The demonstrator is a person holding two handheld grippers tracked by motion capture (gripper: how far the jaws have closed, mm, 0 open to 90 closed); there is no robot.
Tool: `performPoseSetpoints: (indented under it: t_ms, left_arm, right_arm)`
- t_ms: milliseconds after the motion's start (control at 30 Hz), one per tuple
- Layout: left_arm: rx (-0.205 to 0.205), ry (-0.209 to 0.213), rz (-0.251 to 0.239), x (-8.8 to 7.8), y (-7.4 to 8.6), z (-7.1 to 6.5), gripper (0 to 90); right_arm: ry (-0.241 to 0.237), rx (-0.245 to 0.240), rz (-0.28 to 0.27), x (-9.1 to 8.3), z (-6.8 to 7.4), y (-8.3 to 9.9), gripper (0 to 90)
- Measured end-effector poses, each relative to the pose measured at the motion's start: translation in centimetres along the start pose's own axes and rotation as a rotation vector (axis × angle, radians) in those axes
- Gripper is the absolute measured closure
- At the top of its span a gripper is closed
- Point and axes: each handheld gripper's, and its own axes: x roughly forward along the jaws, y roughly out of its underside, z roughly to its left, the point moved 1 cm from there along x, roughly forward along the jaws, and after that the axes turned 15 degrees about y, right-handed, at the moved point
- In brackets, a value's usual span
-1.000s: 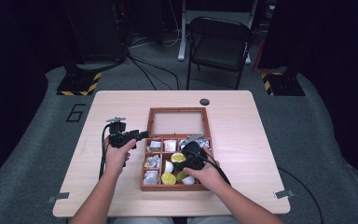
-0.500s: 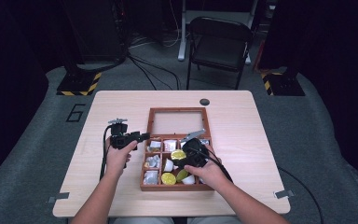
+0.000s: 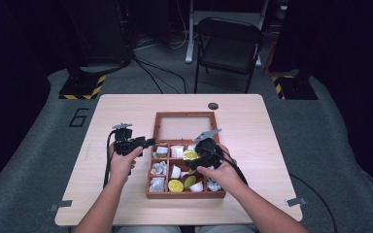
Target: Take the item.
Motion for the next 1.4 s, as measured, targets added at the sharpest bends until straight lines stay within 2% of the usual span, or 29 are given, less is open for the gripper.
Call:
performPoseSetpoints:
  t_ms: [300,533,633,733,767,867,1100,1133,1233,1267,1333,1400]
  left_arm:
    - [-0.006,-0.004,-0.007,-0.1,0.0,0.1,38.5]
    - [-0.003,-0.003,0.000,-0.2,-0.1,0.2,38.5]
    - [0.010,-0.001,-0.001,-0.3,-0.1,0.3,38.5]
    - [-0.004,-0.002,-0.009,-0.3,-0.1,0.2,38.5]
    - [-0.003,-0.002,-0.008,-0.3,-0.1,0.2,38.5]
    - [0.000,0.000,-0.007,-0.3,-0.1,0.2,38.5]
    - [-0.002,-0.002,-0.004,-0.3,-0.1,0.2,38.5]
    - [0.008,-0.001,0.000,-0.3,-0.1,0.3,38.5]
    - [-0.022,-0.003,-0.023,-0.3,-0.1,0.2,38.5]
    - [-0.003,-0.003,-0.012,-0.5,-0.2,0.3,38.5]
    - [-0.025,-0.004,-0.031,-0.5,-0.2,0.2,38.5]
    - [-0.021,-0.005,-0.028,-0.6,-0.2,0.3,38.5]
  right_arm:
    - [0.058,0.072,-0.003,-1.4,-3.9,0.2,36.9]
    - [0.134,0.120,0.013,-1.7,-7.2,1.1,37.0]
    - [0.178,0.157,0.023,-1.6,-8.8,1.7,36.9]
    - [0.209,0.188,0.033,-1.6,-10.3,2.4,37.0]
    - [0.227,0.206,0.046,-1.5,-11.2,3.0,37.0]
    - [0.252,0.214,0.055,-1.4,-12.0,3.5,36.9]
    - [0.315,0.287,0.097,-0.9,-14.8,5.6,36.9]
    - [0.327,0.293,0.102,-0.9,-15.2,5.8,36.9]
    - [0.354,0.323,0.125,-0.8,-16.1,6.7,36.9]
    - [0.362,0.328,0.132,-0.7,-16.4,6.9,36.9]
    - [0.379,0.338,0.149,-0.6,-16.8,7.5,36.9]
    - [0.395,0.353,0.167,-0.5,-17.1,8.1,37.0]
